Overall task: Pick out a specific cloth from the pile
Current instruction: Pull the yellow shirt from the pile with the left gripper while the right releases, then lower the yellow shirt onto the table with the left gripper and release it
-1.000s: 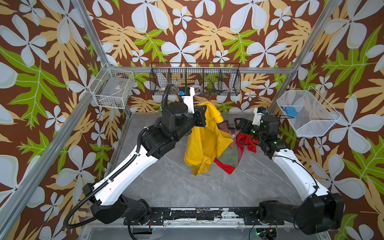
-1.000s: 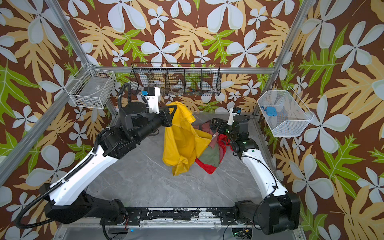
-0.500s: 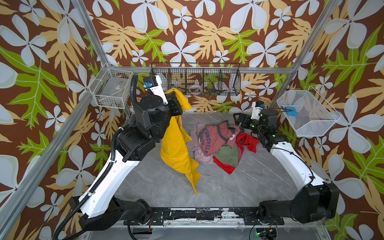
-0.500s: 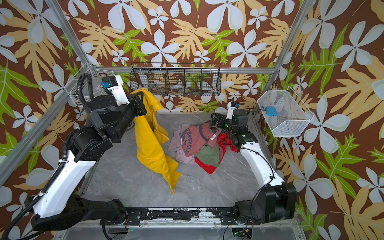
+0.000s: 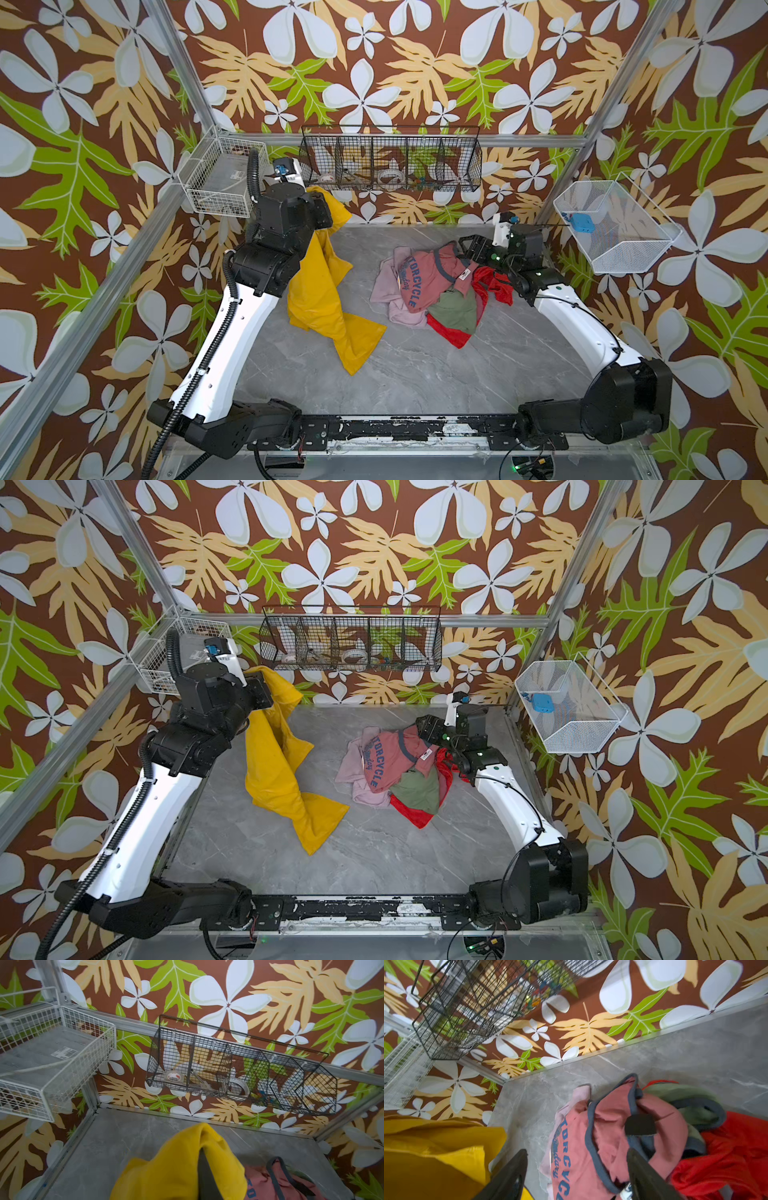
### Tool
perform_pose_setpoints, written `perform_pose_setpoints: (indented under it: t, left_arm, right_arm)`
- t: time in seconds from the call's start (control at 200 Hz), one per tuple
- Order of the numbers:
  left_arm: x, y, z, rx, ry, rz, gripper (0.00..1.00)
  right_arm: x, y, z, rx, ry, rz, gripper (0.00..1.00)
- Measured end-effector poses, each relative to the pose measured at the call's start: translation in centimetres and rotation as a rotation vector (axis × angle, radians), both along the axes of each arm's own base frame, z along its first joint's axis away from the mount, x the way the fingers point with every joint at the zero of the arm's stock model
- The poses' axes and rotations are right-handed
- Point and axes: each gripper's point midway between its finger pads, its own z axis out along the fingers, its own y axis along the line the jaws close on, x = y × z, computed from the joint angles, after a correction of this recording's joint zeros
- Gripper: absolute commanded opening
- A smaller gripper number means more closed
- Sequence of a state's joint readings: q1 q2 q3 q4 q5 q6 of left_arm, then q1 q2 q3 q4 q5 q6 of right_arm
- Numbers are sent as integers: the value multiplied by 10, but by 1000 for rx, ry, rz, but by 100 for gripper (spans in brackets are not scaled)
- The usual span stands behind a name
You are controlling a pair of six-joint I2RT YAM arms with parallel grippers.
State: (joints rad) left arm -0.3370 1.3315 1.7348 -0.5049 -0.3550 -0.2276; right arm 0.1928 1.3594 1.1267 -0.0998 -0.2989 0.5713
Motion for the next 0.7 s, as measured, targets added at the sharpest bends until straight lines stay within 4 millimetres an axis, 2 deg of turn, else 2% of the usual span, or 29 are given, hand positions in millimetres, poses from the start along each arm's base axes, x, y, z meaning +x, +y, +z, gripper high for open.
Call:
perform_pose_setpoints:
  t: [0.08,0.18,0.255,0.32,0.425,0.551,0.641,0.701]
  left_arm:
    - [7,6,2,38,-20,-2,0]
    - [16,6,-4,86,-26,-12,0]
    - [21,4,-22,109,-4,-25,0]
    - [20,0,-50,113,32,-48,0]
    - [8,-4,-89,65,78,-83,0]
    - [-15,-19,-108,-34,66,-143,0]
    - [-37,-41,-122,-92,70,-225,0]
    - [-49,-45,-131,-135,80,-246,0]
  right_arm:
    - [-15,6,1,-16,-12,2,74]
    - [-32,-2,-6,-35,-19,-41,73]
    - [-43,-12,-14,-41,-9,-84,72]
    - [-51,-17,-14,-47,-14,-114,72]
    - [-58,-22,-7,-58,-35,-141,69]
    - [-61,-20,-4,-76,-40,-150,64]
    - [-67,-5,-5,-91,-36,-115,61]
    - [-70,4,-5,-106,-42,-96,61]
